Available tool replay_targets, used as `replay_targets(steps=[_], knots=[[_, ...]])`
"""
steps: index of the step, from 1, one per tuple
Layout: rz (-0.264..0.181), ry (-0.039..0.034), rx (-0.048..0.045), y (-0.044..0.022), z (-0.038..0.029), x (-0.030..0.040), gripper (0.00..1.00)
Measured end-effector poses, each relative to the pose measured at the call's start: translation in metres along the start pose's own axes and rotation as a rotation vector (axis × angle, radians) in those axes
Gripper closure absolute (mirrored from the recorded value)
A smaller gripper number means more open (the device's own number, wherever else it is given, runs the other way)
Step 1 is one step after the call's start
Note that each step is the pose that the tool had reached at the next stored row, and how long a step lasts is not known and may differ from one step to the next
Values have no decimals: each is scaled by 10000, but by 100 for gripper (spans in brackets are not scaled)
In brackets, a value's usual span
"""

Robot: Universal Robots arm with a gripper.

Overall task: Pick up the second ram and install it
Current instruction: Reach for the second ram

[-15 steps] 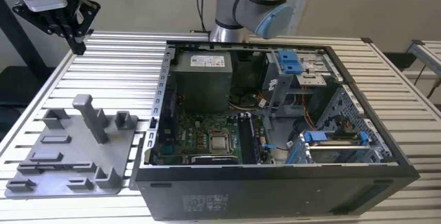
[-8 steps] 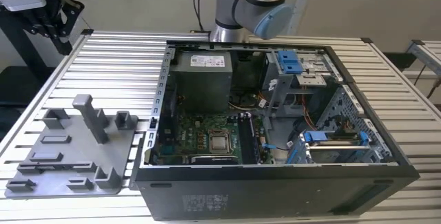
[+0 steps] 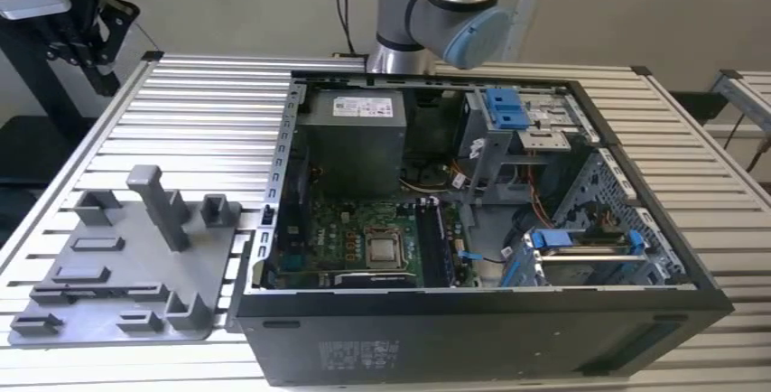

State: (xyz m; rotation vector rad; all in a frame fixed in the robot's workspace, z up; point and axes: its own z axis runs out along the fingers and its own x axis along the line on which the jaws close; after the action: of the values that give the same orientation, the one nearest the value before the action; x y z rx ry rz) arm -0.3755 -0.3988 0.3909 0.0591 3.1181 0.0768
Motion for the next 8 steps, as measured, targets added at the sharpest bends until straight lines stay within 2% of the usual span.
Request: replay_targets(steps=[5, 8], knots=[[-7, 68, 1, -2, 5, 26, 89], [-63, 81, -1, -5, 17, 91, 89]])
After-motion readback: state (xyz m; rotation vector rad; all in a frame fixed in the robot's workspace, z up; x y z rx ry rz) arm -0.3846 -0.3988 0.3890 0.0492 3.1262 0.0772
